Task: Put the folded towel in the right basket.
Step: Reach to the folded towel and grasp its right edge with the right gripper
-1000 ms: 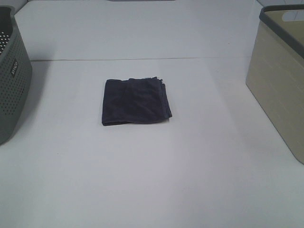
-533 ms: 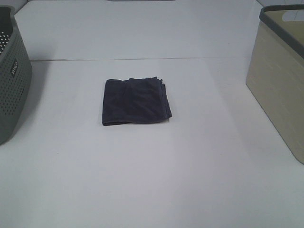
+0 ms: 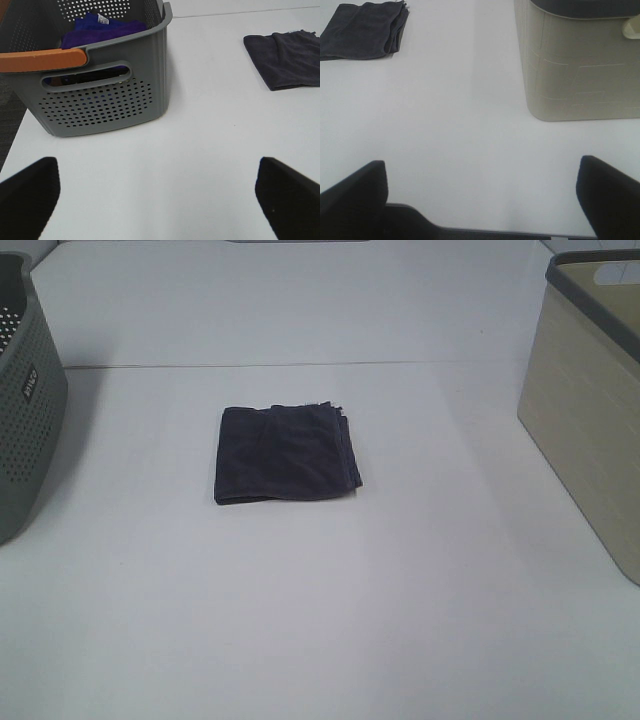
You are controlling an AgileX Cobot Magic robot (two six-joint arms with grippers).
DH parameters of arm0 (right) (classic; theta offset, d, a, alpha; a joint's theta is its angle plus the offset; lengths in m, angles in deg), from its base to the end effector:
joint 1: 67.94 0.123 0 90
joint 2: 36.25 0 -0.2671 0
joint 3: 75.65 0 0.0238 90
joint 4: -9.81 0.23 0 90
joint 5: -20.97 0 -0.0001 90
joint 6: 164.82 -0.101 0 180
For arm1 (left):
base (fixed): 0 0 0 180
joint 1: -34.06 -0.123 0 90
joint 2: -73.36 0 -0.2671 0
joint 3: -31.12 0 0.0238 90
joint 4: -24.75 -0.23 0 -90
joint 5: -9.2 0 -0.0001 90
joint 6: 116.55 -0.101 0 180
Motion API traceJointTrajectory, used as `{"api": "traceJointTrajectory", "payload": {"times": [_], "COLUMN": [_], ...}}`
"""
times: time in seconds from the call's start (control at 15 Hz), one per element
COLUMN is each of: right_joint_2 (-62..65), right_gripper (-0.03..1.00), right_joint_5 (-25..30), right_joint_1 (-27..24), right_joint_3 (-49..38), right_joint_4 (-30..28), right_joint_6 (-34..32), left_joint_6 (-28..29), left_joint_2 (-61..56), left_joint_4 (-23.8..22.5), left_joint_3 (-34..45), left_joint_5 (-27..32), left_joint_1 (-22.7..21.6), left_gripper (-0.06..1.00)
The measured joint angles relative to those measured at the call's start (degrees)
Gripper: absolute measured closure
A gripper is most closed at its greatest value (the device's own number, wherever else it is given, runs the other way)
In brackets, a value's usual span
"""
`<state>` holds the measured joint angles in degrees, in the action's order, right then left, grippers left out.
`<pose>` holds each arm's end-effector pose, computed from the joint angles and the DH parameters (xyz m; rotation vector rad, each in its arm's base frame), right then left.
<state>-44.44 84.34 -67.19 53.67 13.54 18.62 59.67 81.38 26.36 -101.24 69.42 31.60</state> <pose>0.0054 0.0059 0.2465 -0.0810 2.1305 0.0516 0.0029 -0.0023 0.2655 0.0246 2.0222 0.0355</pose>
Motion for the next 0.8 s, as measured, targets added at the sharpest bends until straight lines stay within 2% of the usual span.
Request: {"api": "traceJointTrajectory", "payload": {"times": [0.8], "right_joint_2": [0.1], "right_gripper": [-0.01], "right_joint_5": [0.0], "right_joint_1": [0.0], "right_joint_3": [0.0], "right_joint_4": [-0.2], "right_joint_6": [0.6], "left_joint_6": [0.0], "left_joint_2": [0.0], "left_joint_4": [0.0], "left_joint_3": [0.0], "left_joint_5": [0.0], "left_joint_1": [0.0], "left_gripper": [-0.05]}}
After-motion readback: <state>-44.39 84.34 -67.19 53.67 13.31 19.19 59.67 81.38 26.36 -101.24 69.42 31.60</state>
